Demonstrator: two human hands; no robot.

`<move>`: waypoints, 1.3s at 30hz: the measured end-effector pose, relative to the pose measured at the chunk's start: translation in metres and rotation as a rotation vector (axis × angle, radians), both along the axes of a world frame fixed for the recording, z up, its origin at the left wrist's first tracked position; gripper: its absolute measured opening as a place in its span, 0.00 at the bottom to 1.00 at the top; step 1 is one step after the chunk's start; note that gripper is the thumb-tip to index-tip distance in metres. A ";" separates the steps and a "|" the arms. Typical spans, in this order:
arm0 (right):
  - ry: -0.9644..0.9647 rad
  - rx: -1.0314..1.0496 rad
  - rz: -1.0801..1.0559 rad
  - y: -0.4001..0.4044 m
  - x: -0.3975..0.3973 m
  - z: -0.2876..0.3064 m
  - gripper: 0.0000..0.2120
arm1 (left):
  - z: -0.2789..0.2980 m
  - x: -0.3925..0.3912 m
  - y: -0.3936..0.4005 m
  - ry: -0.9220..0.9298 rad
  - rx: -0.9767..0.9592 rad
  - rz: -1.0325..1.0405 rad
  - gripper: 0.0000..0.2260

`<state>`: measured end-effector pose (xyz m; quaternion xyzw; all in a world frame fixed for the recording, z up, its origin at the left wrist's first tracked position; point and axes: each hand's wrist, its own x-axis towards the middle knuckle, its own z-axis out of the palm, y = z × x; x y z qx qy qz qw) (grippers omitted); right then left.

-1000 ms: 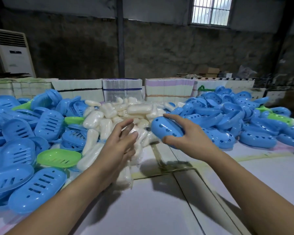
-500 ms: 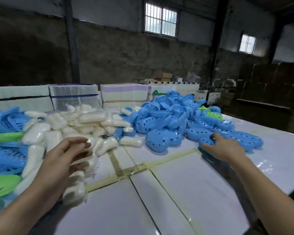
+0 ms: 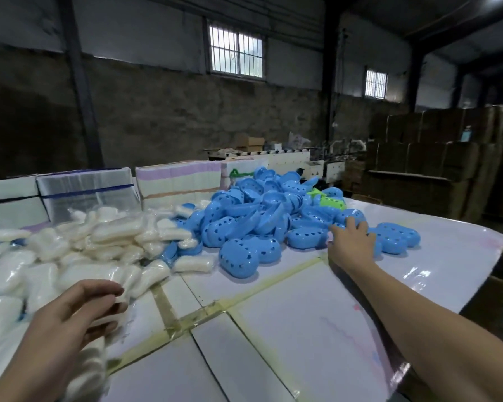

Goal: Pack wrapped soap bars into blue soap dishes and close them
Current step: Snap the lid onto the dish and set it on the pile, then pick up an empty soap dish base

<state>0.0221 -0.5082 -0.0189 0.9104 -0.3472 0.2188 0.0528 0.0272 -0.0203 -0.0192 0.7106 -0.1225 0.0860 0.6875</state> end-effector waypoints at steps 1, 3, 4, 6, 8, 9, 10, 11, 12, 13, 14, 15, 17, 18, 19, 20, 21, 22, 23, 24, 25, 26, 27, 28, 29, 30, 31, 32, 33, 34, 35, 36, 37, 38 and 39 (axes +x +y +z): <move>-0.023 -0.007 0.049 0.010 0.004 0.003 0.20 | 0.001 -0.001 -0.001 -0.007 0.008 -0.002 0.12; -0.071 -0.026 0.162 0.038 0.014 0.010 0.20 | 0.003 -0.003 -0.003 -0.015 0.020 -0.001 0.14; -0.100 -0.020 0.229 0.056 0.019 0.014 0.20 | 0.004 -0.005 -0.004 -0.014 0.021 0.001 0.14; -0.160 0.038 0.390 0.096 0.028 0.021 0.19 | 0.005 -0.007 -0.003 -0.012 0.020 0.008 0.12; -0.204 0.173 0.565 0.139 0.036 0.028 0.17 | 0.008 -0.011 -0.002 -0.013 0.031 0.018 0.11; -0.220 0.259 0.649 0.162 0.040 0.034 0.16 | 0.010 -0.013 -0.002 -0.025 0.050 0.032 0.11; -0.233 0.346 0.729 0.184 0.043 0.039 0.15 | 0.012 -0.015 -0.003 -0.049 0.081 0.052 0.12; -0.236 0.427 0.806 0.207 0.045 0.044 0.14 | 0.015 -0.017 -0.003 -0.082 0.115 0.074 0.12; -0.235 0.496 0.881 0.230 0.046 0.046 0.13 | 0.017 -0.019 -0.003 -0.114 0.148 0.094 0.13; -0.245 0.549 0.951 0.251 0.047 0.045 0.12 | 0.019 -0.020 -0.003 -0.137 0.182 0.112 0.12; -0.275 0.590 1.015 0.270 0.045 0.041 0.11 | 0.021 -0.021 -0.003 -0.149 0.220 0.131 0.12; -0.308 0.620 1.072 0.286 0.042 0.034 0.10 | 0.021 -0.021 -0.001 -0.159 0.269 0.151 0.12; -0.298 0.572 1.194 0.308 0.035 0.017 0.12 | 0.020 -0.021 0.005 -0.199 0.391 0.187 0.12; -0.252 0.513 1.265 0.313 0.032 0.011 0.14 | 0.019 -0.021 0.007 -0.219 0.461 0.202 0.11; -0.209 0.487 1.326 0.314 0.031 0.008 0.15 | 0.019 -0.021 0.009 -0.238 0.537 0.215 0.11; -0.174 0.502 1.366 0.313 0.029 0.006 0.16 | 0.018 -0.021 0.011 -0.257 0.612 0.225 0.10; -0.148 0.539 1.384 0.310 0.029 0.005 0.16 | 0.017 -0.021 0.012 -0.271 0.677 0.239 0.09; -0.133 0.577 1.389 0.307 0.028 0.005 0.16 | 0.016 -0.020 0.015 -0.276 0.725 0.257 0.08; -0.123 0.613 1.383 0.303 0.029 0.005 0.16 | 0.016 -0.018 0.018 -0.280 0.756 0.276 0.08; -0.121 0.644 1.375 0.301 0.029 0.004 0.16 | 0.017 -0.016 0.022 -0.287 0.764 0.299 0.08; -0.127 0.671 1.372 0.299 0.030 0.004 0.16 | 0.019 -0.013 0.027 -0.293 0.752 0.330 0.09; -0.140 0.685 1.371 0.299 0.030 0.005 0.17 | 0.021 -0.010 0.034 -0.291 0.738 0.375 0.09; -0.151 0.687 1.373 0.299 0.030 0.006 0.17 | 0.024 -0.005 0.043 -0.282 0.752 0.437 0.09; -0.156 0.681 1.378 0.300 0.030 0.006 0.17 | 0.028 -0.001 0.054 -0.259 0.805 0.509 0.10; -0.159 0.675 1.388 0.300 0.029 0.006 0.17 | 0.031 0.003 0.067 -0.209 0.889 0.573 0.11; -0.157 0.673 1.401 0.301 0.028 0.005 0.17 | 0.035 0.006 0.080 -0.122 0.988 0.617 0.13; -0.151 0.675 1.411 0.301 0.028 0.004 0.17 | 0.039 0.009 0.094 -0.012 1.083 0.632 0.15; -0.143 0.680 1.416 0.301 0.027 0.002 0.16 | 0.043 0.010 0.107 0.094 1.151 0.625 0.18; -0.137 0.688 1.418 0.301 0.027 0.002 0.15 | 0.047 0.010 0.119 0.177 1.184 0.614 0.20; -0.136 0.698 1.419 0.301 0.027 0.001 0.15 | 0.049 0.011 0.129 0.229 1.189 0.615 0.22; -0.140 0.711 1.422 0.301 0.028 0.000 0.15 | 0.051 0.012 0.137 0.251 1.180 0.630 0.23; -0.147 0.728 1.425 0.301 0.029 -0.001 0.16 | 0.050 0.014 0.142 0.255 1.161 0.658 0.23; -0.153 0.748 1.428 0.302 0.029 -0.001 0.17 | 0.048 0.016 0.145 0.255 1.143 0.685 0.23; -0.151 0.760 1.434 0.302 0.029 -0.001 0.18 | 0.044 0.017 0.145 0.254 1.138 0.701 0.23; -0.142 0.756 1.442 0.303 0.029 -0.001 0.19 | 0.039 0.019 0.144 0.252 1.146 0.704 0.22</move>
